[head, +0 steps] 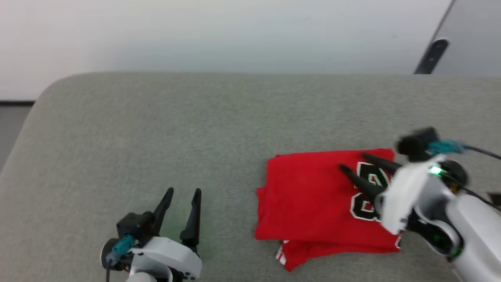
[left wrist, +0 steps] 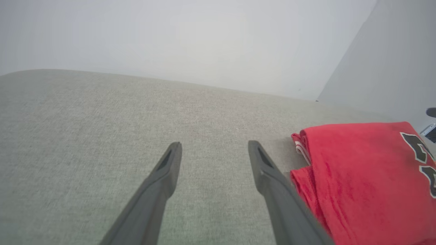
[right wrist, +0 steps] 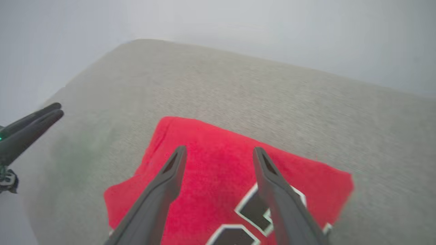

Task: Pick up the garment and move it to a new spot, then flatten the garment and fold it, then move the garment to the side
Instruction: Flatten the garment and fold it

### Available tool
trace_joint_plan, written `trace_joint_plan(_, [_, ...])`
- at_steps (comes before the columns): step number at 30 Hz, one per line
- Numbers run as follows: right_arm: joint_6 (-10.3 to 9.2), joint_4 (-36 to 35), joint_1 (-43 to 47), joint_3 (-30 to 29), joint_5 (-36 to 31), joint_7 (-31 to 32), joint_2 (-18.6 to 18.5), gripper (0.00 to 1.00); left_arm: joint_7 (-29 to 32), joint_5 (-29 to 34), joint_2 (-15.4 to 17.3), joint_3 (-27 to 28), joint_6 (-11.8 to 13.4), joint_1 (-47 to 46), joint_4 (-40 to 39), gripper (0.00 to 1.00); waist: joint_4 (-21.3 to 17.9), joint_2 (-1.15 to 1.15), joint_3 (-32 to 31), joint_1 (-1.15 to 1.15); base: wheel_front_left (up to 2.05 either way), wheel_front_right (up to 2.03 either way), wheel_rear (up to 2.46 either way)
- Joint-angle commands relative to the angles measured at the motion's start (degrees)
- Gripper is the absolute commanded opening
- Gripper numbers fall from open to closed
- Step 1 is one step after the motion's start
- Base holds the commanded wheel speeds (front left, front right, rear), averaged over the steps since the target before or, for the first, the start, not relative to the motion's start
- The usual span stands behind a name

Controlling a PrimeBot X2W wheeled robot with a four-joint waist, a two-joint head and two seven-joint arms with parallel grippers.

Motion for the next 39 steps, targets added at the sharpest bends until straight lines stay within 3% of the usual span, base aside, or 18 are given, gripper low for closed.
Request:
trace_joint_plan(1, [-0.07,1.02,1.48,-0.74,-0.83,-1.80,-0.61,1.00,-0.21,-0.45,0.32,0.30,-0.22,-0.53,0.60,1.00,-2.83,0.00,-2.45,0.00,0.00,0.00,0.00])
trace_joint_plan(6, [-0.07,6.08,6.22,-5.67,-3.00,-9.14,-2.30,1.00,-0.22,-1.31,1.10,0.80,-0.36,-1.94,3.12,1.00,-4.95,0.00,-4.13,0.00,0.00,0.00,0.00])
trace_joint_plan(10, [-0.07,8.38,9.80,-9.12,-4.14,-13.32,-1.62,1.00,-0.21,-1.60,2.08,1.56,-0.20,-2.06,4.66,1.00,-6.49,0.00,-5.43,0.00,0.00,0.00,0.00])
trace_joint_plan(20, [-0.07,5.69,18.34,-17.03,-8.35,-21.17,1.08,1.00,-0.21,-0.92,3.71,3.45,1.29,6.33,-0.09,1.00,-8.30,0.00,-8.29,0.00,0.00,0.00,0.00])
trace_joint_plan(31, [-0.07,-2.34,28.26,-24.80,-13.40,-20.43,5.15,1.00,0.35,0.07,3.93,5.82,5.81,21.53,-14.05,1.00,-7.84,0.00,-10.37,0.00,0.00,0.00,0.00])
trace_joint_plan(39, [-0.07,-9.49,34.74,-29.57,-15.64,-16.76,6.90,1.00,4.11,1.25,4.48,5.41,8.62,26.96,-24.24,1.00,-7.45,0.00,-10.45,0.00,0.00,0.00,0.00])
